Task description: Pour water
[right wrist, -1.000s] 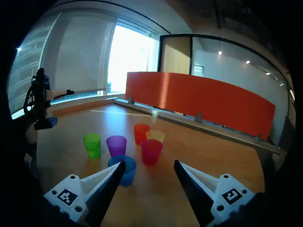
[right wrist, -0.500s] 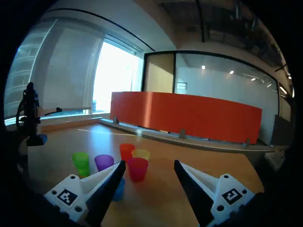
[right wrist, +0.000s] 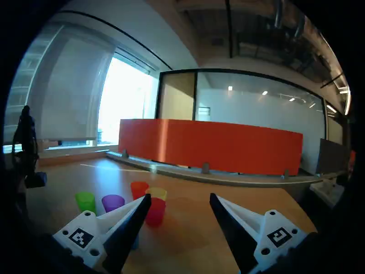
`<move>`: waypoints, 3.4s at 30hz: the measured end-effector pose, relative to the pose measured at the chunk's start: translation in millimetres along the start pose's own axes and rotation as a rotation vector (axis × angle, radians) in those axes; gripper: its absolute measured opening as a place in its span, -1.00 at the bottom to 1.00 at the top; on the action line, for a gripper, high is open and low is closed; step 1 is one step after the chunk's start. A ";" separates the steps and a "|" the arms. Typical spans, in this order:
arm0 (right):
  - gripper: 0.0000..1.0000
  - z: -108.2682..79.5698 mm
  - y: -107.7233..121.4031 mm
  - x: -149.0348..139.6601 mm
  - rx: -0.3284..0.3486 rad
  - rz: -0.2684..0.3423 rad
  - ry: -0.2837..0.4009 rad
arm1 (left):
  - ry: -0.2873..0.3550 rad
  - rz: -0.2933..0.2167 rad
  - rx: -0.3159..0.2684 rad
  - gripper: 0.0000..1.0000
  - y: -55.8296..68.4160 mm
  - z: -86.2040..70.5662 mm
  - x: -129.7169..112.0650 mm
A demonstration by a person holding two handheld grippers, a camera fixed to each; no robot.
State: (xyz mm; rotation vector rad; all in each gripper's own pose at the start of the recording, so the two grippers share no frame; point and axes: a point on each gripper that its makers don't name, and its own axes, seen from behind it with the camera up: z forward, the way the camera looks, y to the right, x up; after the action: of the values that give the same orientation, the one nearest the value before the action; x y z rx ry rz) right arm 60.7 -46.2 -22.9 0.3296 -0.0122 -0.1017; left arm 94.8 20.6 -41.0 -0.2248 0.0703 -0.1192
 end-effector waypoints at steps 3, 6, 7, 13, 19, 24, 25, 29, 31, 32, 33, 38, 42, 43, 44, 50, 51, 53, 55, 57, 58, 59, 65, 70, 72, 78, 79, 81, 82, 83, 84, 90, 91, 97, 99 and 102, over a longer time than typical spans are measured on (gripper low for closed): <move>0.99 1.3 4.8 1.7 -0.033 -0.008 0.009 | -0.003 0.051 0.056 0.90 -8.3 0.0 -5.1; 0.99 3.0 7.8 1.8 -0.063 -0.015 0.013 | -0.007 0.120 0.092 0.89 -11.9 -0.9 -9.3; 0.99 3.7 9.0 0.8 -0.075 -0.016 0.011 | -0.008 0.139 0.098 0.89 -11.6 -0.9 -10.9; 0.99 6.3 13.5 -4.3 -0.123 -0.021 0.001 | 0.004 0.172 0.133 0.89 -12.6 1.2 -15.1; 0.99 6.8 16.2 -3.5 -0.146 -0.008 -0.005 | 0.025 0.168 0.159 0.90 -17.7 3.9 -14.7; 0.99 6.7 21.2 -3.6 -0.168 0.014 -0.009 | 0.022 0.207 0.181 0.90 -20.5 5.5 -18.2; 0.99 6.3 22.0 -4.0 -0.171 0.018 -0.011 | 0.020 0.213 0.185 0.90 -20.6 6.0 -19.1; 0.99 5.1 26.1 -6.0 -0.186 0.028 -0.019 | 0.021 0.226 0.188 0.90 -19.0 8.4 -22.3; 0.99 4.5 28.8 -6.8 -0.195 0.031 -0.021 | 0.021 0.224 0.188 0.90 -18.7 10.2 -25.6; 0.99 4.2 30.2 -7.2 -0.199 0.032 -0.021 | 0.020 0.223 0.187 0.90 -18.7 11.1 -27.3; 0.99 4.0 31.0 -7.8 -0.201 0.035 -0.023 | 0.019 0.223 0.189 0.90 -19.1 11.8 -29.2; 0.99 3.4 33.9 -11.3 -0.208 0.049 -0.030 | 0.017 0.227 0.202 0.90 -21.8 13.9 -37.7; 0.99 3.5 37.3 -13.1 -0.217 0.055 -0.033 | 0.015 0.225 0.205 0.90 -22.0 16.5 -44.6; 0.99 3.6 38.0 -13.1 -0.219 0.056 -0.034 | 0.012 0.222 0.207 0.90 -22.4 17.0 -46.5; 0.99 3.6 38.6 -13.0 -0.221 0.057 -0.034 | 0.010 0.220 0.209 0.90 -22.7 17.4 -48.3; 0.99 3.1 39.6 -15.1 -0.225 0.058 -0.045 | -0.002 0.206 0.226 0.90 -29.8 18.9 -59.6; 0.99 3.0 39.8 -15.6 -0.226 0.059 -0.047 | -0.002 0.202 0.229 0.90 -30.6 18.8 -60.4; 0.99 2.7 40.2 -16.5 -0.228 0.060 -0.053 | -0.001 0.194 0.235 0.90 -32.1 18.6 -61.8; 0.99 2.7 40.5 -16.3 -0.229 0.063 -0.053 | 0.001 0.189 0.238 0.90 -33.1 19.0 -62.4; 0.99 2.7 40.5 -16.2 -0.230 0.066 -0.054 | 0.002 0.187 0.241 0.90 -34.2 19.3 -63.0; 0.99 2.7 40.4 -16.2 -0.229 0.068 -0.054 | 0.002 0.187 0.244 0.90 -35.0 19.4 -63.5; 0.99 2.6 40.2 -16.1 -0.229 0.069 -0.054 | 0.003 0.186 0.247 0.90 -35.8 19.5 -63.8; 0.99 3.0 40.7 -15.6 -0.229 0.065 -0.055 | -0.012 0.183 0.256 0.89 -39.6 19.1 -72.2; 0.99 2.7 41.1 -16.4 -0.229 0.066 -0.054 | -0.021 0.173 0.255 0.89 -40.3 20.1 -77.4; 0.99 2.4 41.3 -17.0 -0.229 0.067 -0.054 | -0.022 0.165 0.254 0.89 -40.5 20.7 -78.2; 0.99 1.2 42.8 -16.4 -0.234 0.068 -0.055 | -0.019 0.140 0.251 0.90 -40.8 21.6 -78.5; 0.99 0.9 42.9 -16.3 -0.233 0.069 -0.055 | -0.019 0.138 0.251 0.90 -41.1 21.6 -78.7; 0.99 0.5 43.0 -16.3 -0.232 0.070 -0.055 | -0.020 0.134 0.250 0.90 -41.6 21.8 -79.3; 0.99 0.1 43.0 -16.3 -0.232 0.071 -0.054 | -0.023 0.131 0.250 0.90 -41.9 21.9 -79.9; 0.99 -0.2 43.1 -16.3 -0.232 0.071 -0.053 | -0.025 0.129 0.250 0.90 -42.1 22.0 -80.4; 0.99 -0.4 43.1 -16.3 -0.232 0.071 -0.053 | -0.027 0.129 0.250 0.90 -42.2 22.3 -80.9; 0.99 -1.9 44.1 -17.3 -0.235 0.071 -0.054 | -0.040 0.126 0.248 0.89 -42.4 24.5 -84.4; 0.99 -2.3 44.5 -17.7 -0.235 0.072 -0.054 | -0.043 0.125 0.248 0.89 -42.6 24.7 -85.1; 0.99 -4.0 46.6 -18.6 -0.238 0.078 -0.053 | -0.062 0.121 0.245 0.90 -43.4 25.9 -88.8; 0.99 -4.4 46.9 -19.3 -0.237 0.080 -0.052 | -0.066 0.120 0.242 0.90 -43.3 26.3 -89.6; 0.99 -4.8 47.1 -20.6 -0.236 0.082 -0.052 | -0.066 0.120 0.237 0.90 -42.7 26.6 -89.8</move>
State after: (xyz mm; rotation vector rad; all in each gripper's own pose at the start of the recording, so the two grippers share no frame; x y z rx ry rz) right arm 44.9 1.8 -12.1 0.0904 -0.0647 -0.0297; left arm 3.4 -3.7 -0.4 0.0130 0.0034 -0.0004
